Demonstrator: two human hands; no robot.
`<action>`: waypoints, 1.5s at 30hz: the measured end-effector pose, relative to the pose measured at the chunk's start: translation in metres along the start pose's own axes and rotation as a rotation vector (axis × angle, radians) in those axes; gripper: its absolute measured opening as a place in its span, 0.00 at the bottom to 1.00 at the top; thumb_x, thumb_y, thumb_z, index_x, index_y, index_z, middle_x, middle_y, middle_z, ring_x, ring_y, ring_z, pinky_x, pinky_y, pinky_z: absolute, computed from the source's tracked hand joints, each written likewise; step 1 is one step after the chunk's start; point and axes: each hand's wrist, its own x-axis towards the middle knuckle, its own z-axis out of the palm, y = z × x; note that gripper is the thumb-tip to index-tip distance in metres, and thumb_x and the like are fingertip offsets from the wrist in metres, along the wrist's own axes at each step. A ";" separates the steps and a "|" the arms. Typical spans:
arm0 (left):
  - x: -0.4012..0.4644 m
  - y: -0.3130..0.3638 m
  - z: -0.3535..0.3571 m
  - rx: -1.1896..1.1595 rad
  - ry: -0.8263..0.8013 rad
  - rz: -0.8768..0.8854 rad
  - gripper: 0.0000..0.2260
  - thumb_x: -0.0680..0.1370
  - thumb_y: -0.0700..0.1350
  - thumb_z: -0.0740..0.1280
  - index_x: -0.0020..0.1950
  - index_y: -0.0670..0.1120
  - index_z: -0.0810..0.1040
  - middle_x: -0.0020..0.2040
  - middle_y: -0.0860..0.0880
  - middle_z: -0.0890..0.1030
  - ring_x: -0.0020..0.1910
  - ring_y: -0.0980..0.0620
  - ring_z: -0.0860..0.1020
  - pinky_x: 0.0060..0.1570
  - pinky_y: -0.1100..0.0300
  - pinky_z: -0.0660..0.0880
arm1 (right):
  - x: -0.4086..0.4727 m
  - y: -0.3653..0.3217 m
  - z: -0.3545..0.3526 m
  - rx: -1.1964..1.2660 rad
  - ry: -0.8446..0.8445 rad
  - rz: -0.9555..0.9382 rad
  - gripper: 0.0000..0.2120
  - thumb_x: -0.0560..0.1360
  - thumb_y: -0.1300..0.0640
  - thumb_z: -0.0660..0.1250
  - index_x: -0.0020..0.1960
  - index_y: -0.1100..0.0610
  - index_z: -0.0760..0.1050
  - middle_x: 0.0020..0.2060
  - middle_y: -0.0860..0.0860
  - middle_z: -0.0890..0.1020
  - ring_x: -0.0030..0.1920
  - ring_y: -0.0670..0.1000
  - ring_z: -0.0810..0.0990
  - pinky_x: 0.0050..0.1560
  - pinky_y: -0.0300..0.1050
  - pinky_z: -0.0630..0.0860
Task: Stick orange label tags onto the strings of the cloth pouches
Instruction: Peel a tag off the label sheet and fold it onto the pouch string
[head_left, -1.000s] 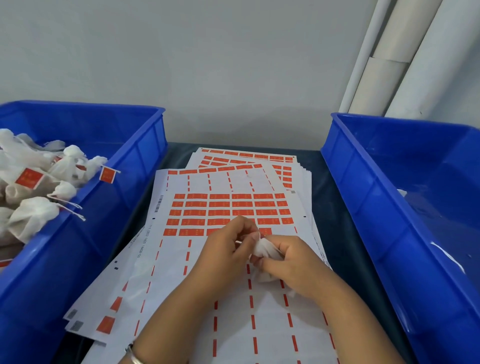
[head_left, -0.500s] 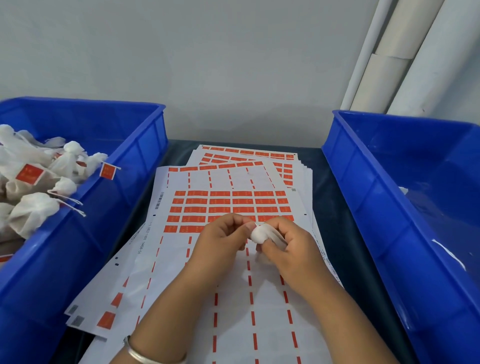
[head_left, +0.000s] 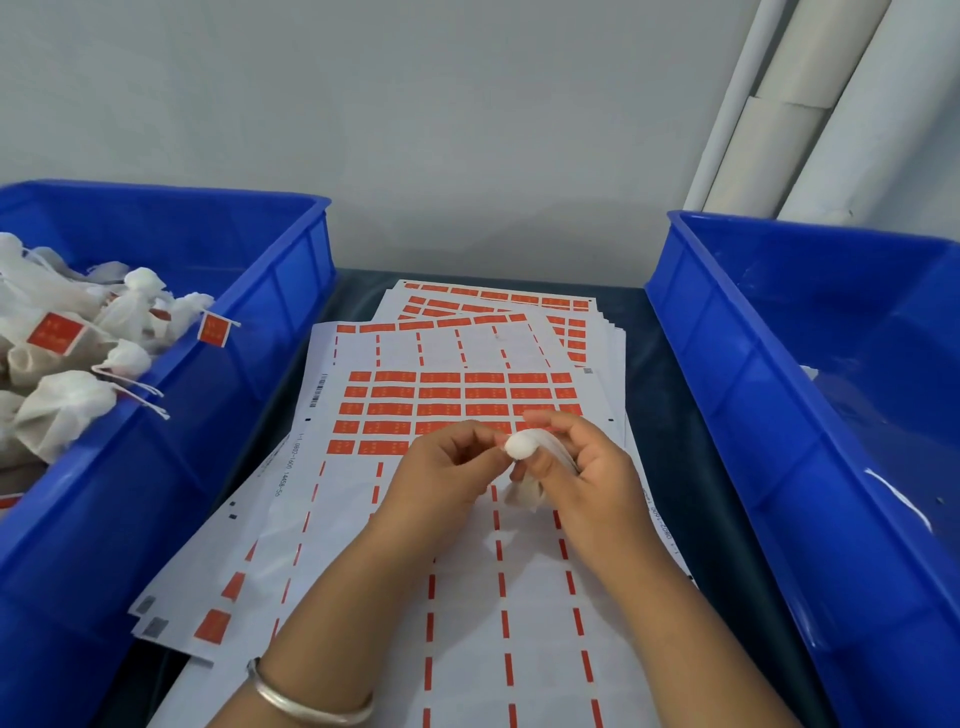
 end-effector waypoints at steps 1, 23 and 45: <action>0.000 0.001 0.000 0.027 -0.007 0.042 0.07 0.74 0.47 0.68 0.36 0.56 0.79 0.33 0.61 0.80 0.35 0.64 0.77 0.31 0.74 0.71 | 0.000 0.001 0.000 -0.004 -0.007 0.002 0.13 0.69 0.39 0.66 0.51 0.42 0.76 0.49 0.35 0.80 0.52 0.36 0.77 0.43 0.22 0.73; 0.000 -0.001 0.001 0.107 0.118 0.124 0.08 0.74 0.44 0.69 0.36 0.55 0.78 0.34 0.59 0.79 0.39 0.65 0.76 0.31 0.77 0.70 | 0.005 0.007 -0.001 0.193 -0.040 0.251 0.07 0.74 0.46 0.66 0.41 0.40 0.82 0.45 0.39 0.83 0.54 0.49 0.79 0.63 0.53 0.74; -0.007 -0.005 0.006 0.482 0.191 0.365 0.09 0.71 0.49 0.72 0.38 0.60 0.73 0.38 0.65 0.71 0.42 0.61 0.73 0.39 0.74 0.66 | 0.007 0.016 0.005 0.214 0.009 0.275 0.05 0.74 0.46 0.67 0.44 0.44 0.81 0.43 0.36 0.83 0.50 0.45 0.81 0.50 0.41 0.78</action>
